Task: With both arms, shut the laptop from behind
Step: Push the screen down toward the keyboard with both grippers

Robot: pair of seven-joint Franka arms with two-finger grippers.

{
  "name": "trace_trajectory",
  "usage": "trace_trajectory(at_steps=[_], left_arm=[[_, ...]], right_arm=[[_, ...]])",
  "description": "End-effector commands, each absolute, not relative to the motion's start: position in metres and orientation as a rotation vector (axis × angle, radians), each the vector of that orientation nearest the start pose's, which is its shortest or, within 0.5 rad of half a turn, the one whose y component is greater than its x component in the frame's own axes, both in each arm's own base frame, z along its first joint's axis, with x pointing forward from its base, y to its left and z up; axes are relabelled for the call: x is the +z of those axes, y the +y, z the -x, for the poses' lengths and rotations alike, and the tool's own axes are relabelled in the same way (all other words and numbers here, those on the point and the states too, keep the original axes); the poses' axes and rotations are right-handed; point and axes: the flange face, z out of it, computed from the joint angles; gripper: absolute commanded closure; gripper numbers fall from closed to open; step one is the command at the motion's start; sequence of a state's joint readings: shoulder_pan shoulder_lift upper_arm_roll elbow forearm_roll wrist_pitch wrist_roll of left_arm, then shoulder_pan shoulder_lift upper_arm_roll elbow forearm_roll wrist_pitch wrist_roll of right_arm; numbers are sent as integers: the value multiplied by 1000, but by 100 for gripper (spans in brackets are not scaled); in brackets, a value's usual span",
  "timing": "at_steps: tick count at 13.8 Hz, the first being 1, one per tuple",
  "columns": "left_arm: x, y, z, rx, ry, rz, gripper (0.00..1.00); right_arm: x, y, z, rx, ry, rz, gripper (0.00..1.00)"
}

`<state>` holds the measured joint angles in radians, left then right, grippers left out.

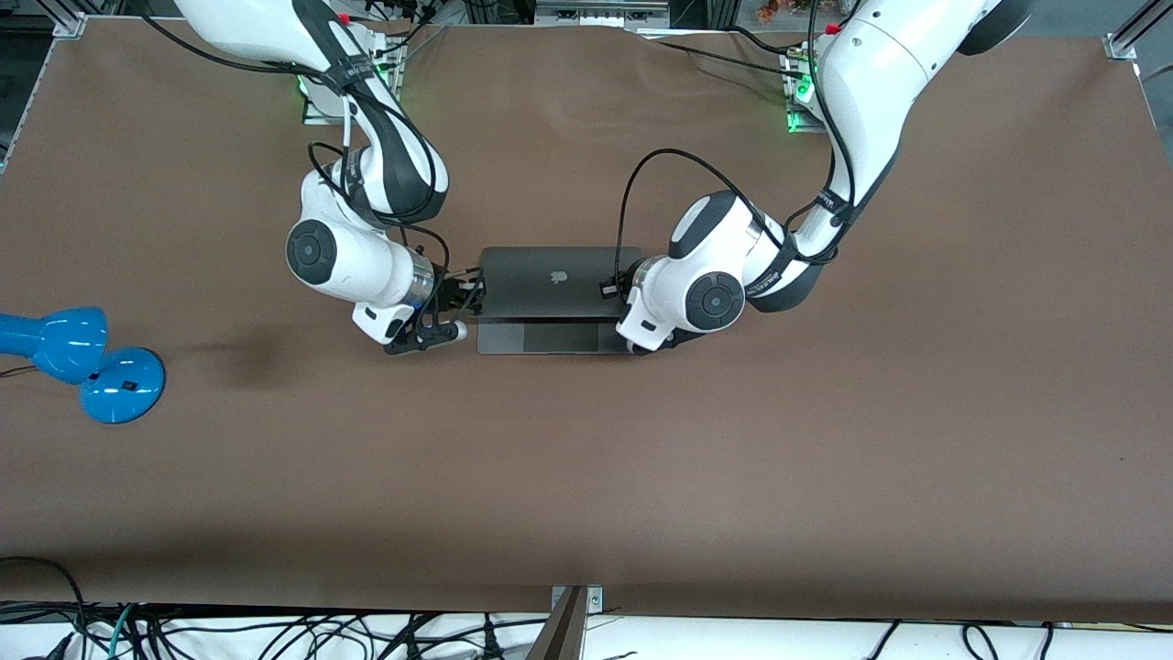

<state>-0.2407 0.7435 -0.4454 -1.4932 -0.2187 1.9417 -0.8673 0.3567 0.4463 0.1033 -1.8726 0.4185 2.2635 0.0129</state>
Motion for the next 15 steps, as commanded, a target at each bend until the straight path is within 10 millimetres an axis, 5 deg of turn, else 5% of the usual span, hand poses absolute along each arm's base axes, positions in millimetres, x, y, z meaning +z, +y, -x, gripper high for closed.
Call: trace_trajectory(at_steps=[1, 15], left_arm=[[241, -410, -561, 782, -526, 3176, 100], [194, -400, -576, 698, -563, 3183, 100]], right_arm=[[268, 290, -574, 181, -249, 2791, 100], [216, 303, -596, 117, -222, 2799, 100]])
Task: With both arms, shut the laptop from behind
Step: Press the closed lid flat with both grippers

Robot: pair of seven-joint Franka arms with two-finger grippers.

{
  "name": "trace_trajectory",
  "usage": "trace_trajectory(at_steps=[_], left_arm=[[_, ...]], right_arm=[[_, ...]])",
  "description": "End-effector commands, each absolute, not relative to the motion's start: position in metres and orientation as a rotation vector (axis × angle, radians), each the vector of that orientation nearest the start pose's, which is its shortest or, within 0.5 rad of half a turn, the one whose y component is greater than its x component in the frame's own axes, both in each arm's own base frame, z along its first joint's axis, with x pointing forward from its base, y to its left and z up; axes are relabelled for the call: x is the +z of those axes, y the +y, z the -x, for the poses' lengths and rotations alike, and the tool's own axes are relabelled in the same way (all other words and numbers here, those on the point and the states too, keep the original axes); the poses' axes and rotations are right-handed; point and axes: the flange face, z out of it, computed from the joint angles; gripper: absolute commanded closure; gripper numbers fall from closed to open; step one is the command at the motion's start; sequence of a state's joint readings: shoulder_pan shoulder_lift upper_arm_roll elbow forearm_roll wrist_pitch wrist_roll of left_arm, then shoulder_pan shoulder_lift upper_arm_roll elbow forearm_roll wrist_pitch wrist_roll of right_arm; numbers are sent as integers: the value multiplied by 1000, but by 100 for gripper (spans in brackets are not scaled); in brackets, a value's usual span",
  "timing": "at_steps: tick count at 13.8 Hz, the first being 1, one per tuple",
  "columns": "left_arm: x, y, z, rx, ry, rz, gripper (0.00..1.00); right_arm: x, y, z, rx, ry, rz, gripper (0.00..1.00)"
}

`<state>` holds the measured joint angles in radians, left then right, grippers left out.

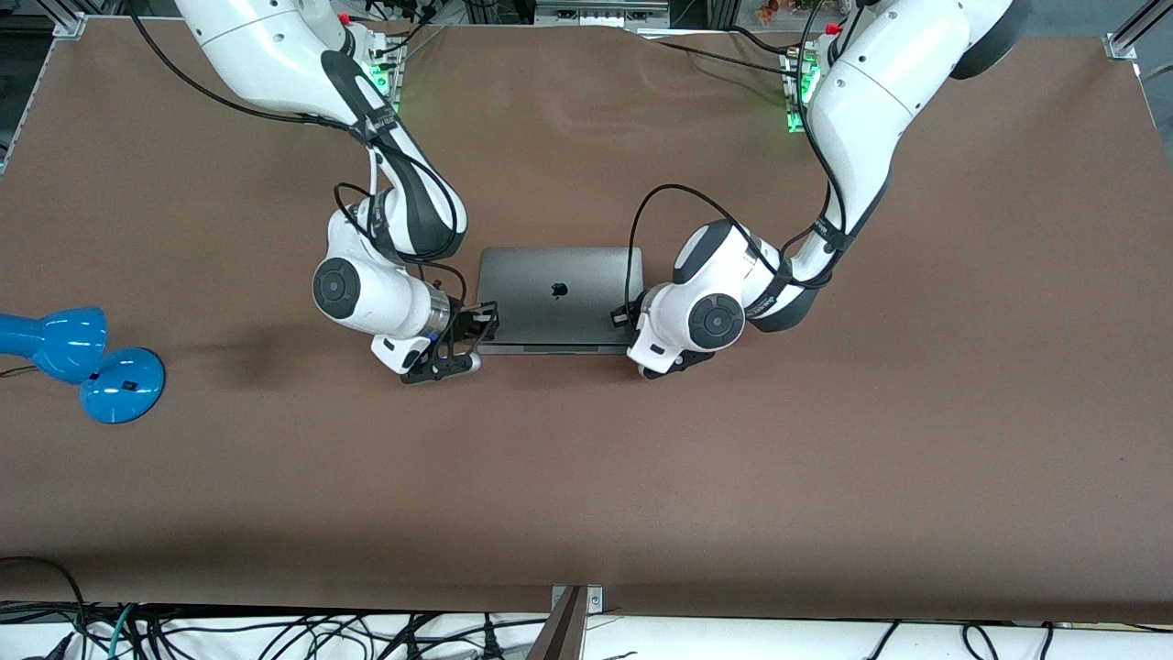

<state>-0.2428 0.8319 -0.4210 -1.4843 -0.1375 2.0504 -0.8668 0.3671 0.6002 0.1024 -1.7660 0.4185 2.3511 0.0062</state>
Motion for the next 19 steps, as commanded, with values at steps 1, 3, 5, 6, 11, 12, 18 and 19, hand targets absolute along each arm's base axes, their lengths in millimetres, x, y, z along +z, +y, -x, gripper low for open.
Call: trace_trajectory(at_steps=[1, 3, 5, 6, 11, 12, 18, 19], left_arm=[[193, -400, -576, 699, -564, 3183, 100], [189, -400, -575, 705, -563, 3178, 100], [186, -400, -578, 675, -569, 3193, 100], [180, -399, -577, 666, -562, 3186, 100], [172, -399, -576, 668, -551, 3178, 88], [172, -398, -576, 658, -544, 3178, 67], [171, -396, -577, 597, -484, 3163, 0], [171, -396, -577, 597, -484, 3163, 0]], right_arm=[[209, 303, -596, 111, -228, 2800, 100], [201, 304, -595, 111, -234, 2802, 100], [196, 305, -595, 102, -235, 2804, 100], [194, 306, -595, 94, -236, 2804, 100], [181, 311, -592, 86, -240, 2810, 100], [183, 311, -592, 83, -236, 2809, 100], [223, 320, -606, 33, -99, 2785, 67], [233, 321, -605, 67, -10, 2785, 36]])
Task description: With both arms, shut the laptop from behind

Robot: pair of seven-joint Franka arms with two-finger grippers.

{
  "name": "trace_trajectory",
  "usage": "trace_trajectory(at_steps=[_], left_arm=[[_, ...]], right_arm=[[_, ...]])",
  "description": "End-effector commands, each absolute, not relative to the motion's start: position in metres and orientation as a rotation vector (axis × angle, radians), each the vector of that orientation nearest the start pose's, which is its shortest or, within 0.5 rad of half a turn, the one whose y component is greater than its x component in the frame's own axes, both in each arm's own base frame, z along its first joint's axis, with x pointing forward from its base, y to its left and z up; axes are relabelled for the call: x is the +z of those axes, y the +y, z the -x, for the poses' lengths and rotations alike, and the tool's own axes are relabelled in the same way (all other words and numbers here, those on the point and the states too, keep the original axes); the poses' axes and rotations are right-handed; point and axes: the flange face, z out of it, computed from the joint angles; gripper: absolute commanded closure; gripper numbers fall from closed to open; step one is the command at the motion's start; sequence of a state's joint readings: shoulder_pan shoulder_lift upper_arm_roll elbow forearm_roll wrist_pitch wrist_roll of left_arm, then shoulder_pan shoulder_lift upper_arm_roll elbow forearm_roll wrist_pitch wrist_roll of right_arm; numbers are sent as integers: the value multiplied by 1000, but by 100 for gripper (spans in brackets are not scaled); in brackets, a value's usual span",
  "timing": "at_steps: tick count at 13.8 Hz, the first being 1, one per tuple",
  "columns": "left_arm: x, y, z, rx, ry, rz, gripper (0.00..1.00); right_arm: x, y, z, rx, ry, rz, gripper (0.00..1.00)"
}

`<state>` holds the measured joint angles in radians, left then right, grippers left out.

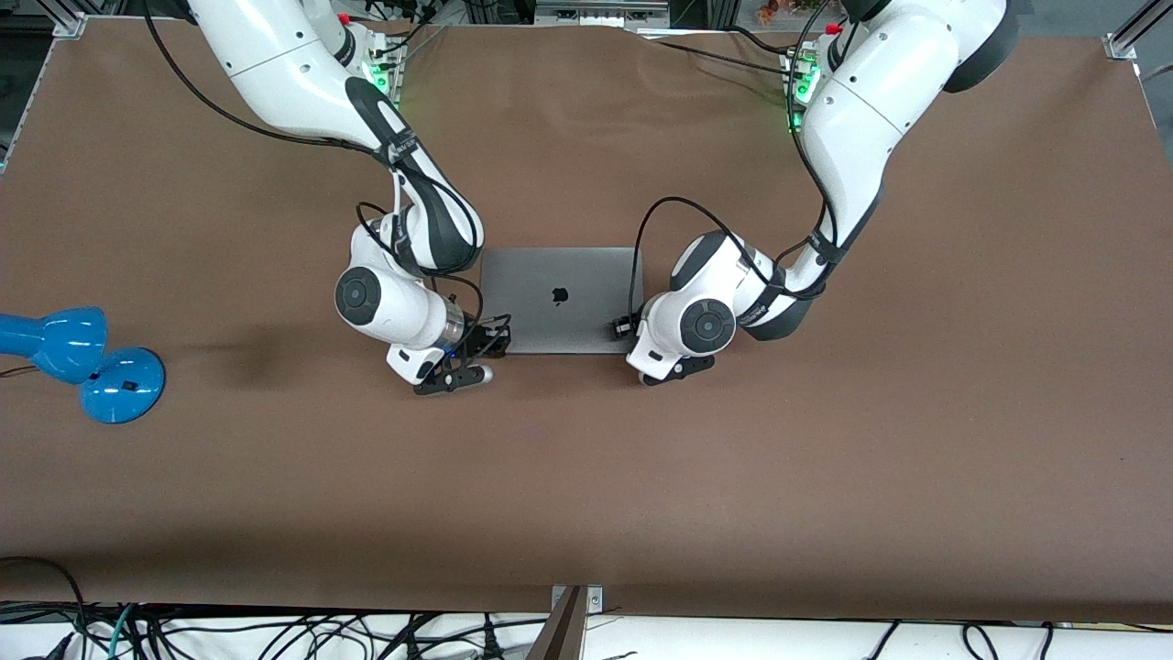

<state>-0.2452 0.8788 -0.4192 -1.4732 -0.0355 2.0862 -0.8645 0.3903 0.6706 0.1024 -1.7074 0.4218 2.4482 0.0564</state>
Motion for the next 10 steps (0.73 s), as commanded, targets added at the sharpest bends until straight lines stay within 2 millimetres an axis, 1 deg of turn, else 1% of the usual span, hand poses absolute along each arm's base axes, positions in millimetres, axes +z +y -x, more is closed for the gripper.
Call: trace_trajectory(at_steps=[1, 2, 3, 4, 6, 7, 10], left_arm=[[171, -396, -577, 595, -484, 3164, 0], [172, -395, -578, 595, -488, 3163, 0], [175, -394, -579, 587, -494, 3164, 0], [179, -391, -583, 579, -511, 3167, 0], [193, -388, -588, 559, -526, 3175, 0], [201, -385, -591, 546, -531, 3179, 0], [239, -376, -596, 516, -517, 3169, 0]], right_arm=[[246, 323, -603, 93, 22, 2793, 9], [262, 323, -600, 105, 10, 2795, 0], [288, 323, -595, 121, -34, 2813, 0], [314, 317, -593, 125, -101, 2858, 0], [380, 299, -584, 62, -252, 3004, 0], [411, 288, -580, 35, -256, 3060, 0], [491, 233, -569, -2, -140, 3109, 0]])
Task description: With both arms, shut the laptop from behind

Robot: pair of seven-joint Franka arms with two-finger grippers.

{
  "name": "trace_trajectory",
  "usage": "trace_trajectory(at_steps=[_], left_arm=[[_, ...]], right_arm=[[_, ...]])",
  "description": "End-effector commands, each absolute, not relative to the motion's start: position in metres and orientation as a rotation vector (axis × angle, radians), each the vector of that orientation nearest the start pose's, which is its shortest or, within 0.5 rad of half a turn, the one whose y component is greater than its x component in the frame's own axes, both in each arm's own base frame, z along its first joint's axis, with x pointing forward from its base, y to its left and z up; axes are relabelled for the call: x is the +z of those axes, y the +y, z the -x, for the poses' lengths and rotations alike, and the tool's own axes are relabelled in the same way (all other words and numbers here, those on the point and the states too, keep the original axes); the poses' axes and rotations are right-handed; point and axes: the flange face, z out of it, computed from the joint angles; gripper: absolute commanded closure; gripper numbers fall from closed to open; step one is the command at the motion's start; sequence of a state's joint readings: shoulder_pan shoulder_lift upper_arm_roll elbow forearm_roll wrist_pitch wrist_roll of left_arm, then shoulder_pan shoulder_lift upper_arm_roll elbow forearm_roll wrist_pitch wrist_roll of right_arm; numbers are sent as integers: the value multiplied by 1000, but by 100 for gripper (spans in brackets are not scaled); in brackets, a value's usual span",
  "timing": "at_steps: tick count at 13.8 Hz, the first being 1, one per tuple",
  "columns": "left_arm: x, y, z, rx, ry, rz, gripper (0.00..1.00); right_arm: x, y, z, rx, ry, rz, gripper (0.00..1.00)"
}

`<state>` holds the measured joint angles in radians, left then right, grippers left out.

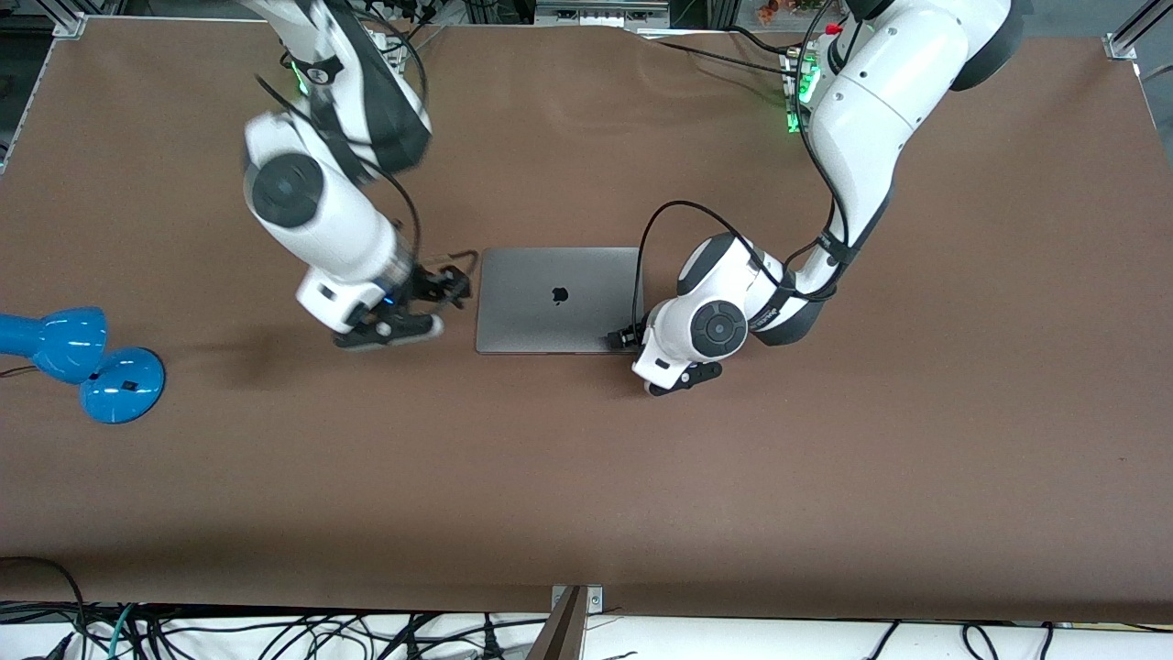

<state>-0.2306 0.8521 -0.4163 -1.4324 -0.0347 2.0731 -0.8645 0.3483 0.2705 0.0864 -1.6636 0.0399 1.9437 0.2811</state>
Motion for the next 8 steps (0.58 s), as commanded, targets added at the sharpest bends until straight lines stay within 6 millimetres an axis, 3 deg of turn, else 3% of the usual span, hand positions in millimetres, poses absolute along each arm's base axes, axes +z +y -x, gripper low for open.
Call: trace_trajectory(at_steps=[1, 3, 4, 8], left_arm=[[260, -368, -598, 508, -510, 3159, 0], [309, -357, -596, 496, -490, 3132, 0], [333, -346, -596, 483, -493, 3122, 0], [426, -316, -582, 374, -409, 3069, 0]], right_arm=[[516, 215, -564, -16, -104, 3112, 0], [554, 174, -558, -33, -34, 3130, 0], [572, 163, -557, -47, -20, 3154, 0], [611, 117, -554, -119, 89, 3190, 0]])
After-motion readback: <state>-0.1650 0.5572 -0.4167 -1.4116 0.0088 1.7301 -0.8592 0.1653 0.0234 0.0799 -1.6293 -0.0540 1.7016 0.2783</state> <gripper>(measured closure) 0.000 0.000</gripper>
